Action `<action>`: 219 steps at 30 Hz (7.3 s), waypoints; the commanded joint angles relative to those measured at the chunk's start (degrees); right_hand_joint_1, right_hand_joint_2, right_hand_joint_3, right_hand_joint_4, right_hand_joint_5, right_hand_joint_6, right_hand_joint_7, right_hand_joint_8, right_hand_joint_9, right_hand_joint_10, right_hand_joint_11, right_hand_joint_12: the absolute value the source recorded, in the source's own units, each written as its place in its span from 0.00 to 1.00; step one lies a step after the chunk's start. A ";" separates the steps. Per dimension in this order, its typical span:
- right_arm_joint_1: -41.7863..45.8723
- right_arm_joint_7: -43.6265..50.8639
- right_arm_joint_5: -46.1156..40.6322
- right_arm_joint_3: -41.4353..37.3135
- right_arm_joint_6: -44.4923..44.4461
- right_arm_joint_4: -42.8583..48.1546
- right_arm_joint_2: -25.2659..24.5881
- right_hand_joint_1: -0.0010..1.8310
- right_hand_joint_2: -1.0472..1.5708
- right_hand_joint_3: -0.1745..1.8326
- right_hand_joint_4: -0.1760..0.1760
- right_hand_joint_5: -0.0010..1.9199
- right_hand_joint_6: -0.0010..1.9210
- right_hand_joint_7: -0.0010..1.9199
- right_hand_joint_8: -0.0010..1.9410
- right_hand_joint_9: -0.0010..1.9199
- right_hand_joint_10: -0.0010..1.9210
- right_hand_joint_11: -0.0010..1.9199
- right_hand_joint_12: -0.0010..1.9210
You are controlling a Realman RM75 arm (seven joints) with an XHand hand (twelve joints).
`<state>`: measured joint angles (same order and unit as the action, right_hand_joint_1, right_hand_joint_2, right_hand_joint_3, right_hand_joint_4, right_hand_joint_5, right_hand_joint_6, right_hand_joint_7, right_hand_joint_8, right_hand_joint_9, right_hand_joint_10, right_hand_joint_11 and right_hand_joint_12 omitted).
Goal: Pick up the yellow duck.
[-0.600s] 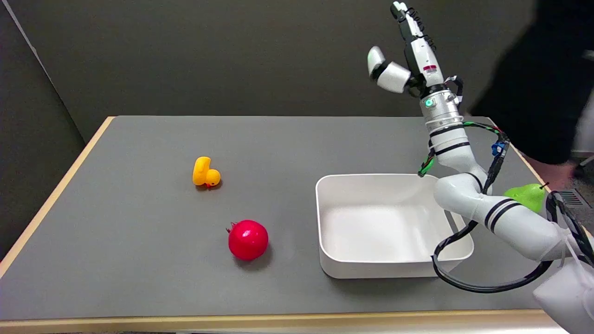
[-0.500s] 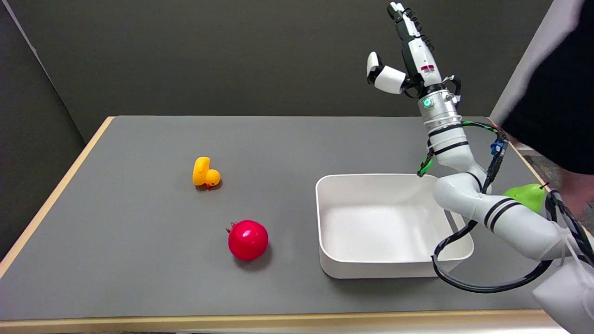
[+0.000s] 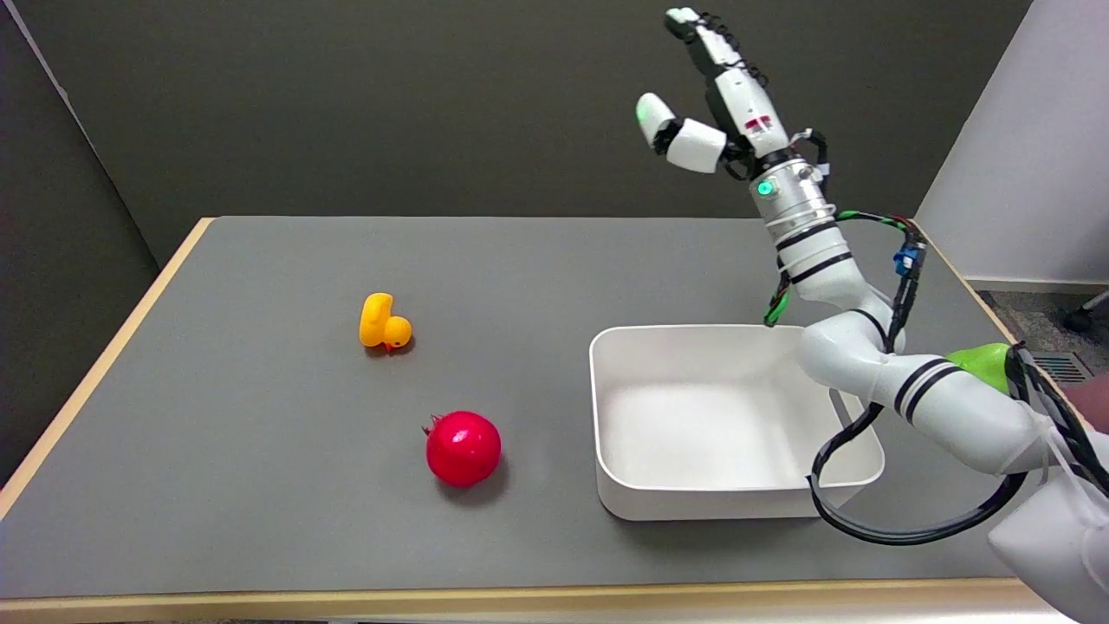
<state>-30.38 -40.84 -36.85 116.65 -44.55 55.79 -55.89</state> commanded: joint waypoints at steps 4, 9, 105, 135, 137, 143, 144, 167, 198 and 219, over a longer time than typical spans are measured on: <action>-5.34 0.31 8.67 8.46 14.05 9.99 -6.21 0.23 0.66 0.59 0.44 0.03 0.18 0.04 0.08 0.03 0.15 0.00 0.32; -7.76 0.43 15.78 12.25 20.36 10.45 -12.78 0.23 0.65 0.59 0.45 0.03 0.18 0.05 0.08 0.03 0.16 0.00 0.33; -20.47 15.05 18.06 20.91 38.78 -23.90 -35.31 0.34 0.65 0.53 0.54 0.05 0.16 0.05 0.12 0.00 0.23 0.00 0.39; -17.30 10.74 18.06 26.82 39.34 -19.86 -35.51 0.33 0.64 0.59 0.68 0.05 0.22 0.06 0.15 0.02 0.25 0.00 0.48; -17.19 10.74 18.06 26.82 39.34 -19.83 -35.51 0.33 0.64 0.59 0.69 0.05 0.22 0.06 0.15 0.02 0.25 0.00 0.49; -17.19 10.74 18.06 26.58 39.58 -20.35 -35.51 0.35 0.66 0.55 0.72 0.07 0.18 0.07 0.12 0.02 0.25 0.00 0.49; -17.27 10.74 18.06 26.50 39.58 -20.47 -35.47 0.35 0.66 0.55 0.73 0.07 0.18 0.07 0.12 0.02 0.25 0.00 0.49; -16.67 11.54 23.78 23.78 41.58 -17.15 -34.31 0.35 0.64 0.54 0.84 0.05 0.18 0.00 0.00 0.07 0.36 0.01 0.60; -11.96 11.62 39.46 9.53 46.21 -7.96 -28.64 0.36 0.64 0.53 0.84 0.06 0.18 0.00 0.01 0.08 0.39 0.02 0.61; -15.13 11.14 36.52 17.12 39.63 -19.19 -32.09 0.37 0.64 0.55 0.78 0.03 0.16 0.00 0.09 0.12 0.41 0.02 0.61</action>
<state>-43.71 -29.54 0.78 130.98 -0.02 43.45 -85.86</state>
